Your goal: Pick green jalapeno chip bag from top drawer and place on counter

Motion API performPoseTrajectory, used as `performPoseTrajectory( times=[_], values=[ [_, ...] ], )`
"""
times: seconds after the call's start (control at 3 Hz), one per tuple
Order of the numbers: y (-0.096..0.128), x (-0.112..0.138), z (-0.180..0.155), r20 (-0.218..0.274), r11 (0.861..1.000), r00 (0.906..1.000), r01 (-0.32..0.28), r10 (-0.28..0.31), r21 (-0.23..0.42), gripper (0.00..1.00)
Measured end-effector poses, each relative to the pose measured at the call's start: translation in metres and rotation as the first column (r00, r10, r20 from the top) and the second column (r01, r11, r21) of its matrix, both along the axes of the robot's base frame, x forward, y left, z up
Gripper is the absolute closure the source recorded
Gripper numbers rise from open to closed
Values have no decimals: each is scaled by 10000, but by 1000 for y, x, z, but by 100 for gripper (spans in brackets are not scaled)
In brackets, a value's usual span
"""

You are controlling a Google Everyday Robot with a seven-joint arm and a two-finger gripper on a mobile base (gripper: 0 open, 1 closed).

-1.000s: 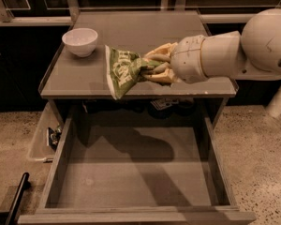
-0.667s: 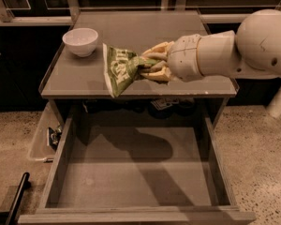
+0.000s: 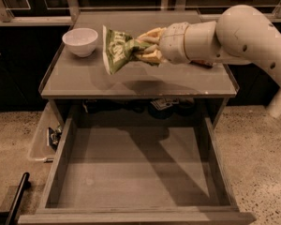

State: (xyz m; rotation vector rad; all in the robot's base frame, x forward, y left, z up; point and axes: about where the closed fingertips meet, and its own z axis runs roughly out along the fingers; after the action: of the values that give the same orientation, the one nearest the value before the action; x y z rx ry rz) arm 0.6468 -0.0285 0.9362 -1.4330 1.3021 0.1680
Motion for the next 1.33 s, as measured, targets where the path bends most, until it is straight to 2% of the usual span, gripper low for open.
performPoseTrajectory(
  times=[0.67,1.33],
  values=[
    [-11,49,-16,-319,9960,9971,711,-694,546,100],
    [-23,76,-38,-1130,9881,9847,1406,-1329,626,100]
  ],
)
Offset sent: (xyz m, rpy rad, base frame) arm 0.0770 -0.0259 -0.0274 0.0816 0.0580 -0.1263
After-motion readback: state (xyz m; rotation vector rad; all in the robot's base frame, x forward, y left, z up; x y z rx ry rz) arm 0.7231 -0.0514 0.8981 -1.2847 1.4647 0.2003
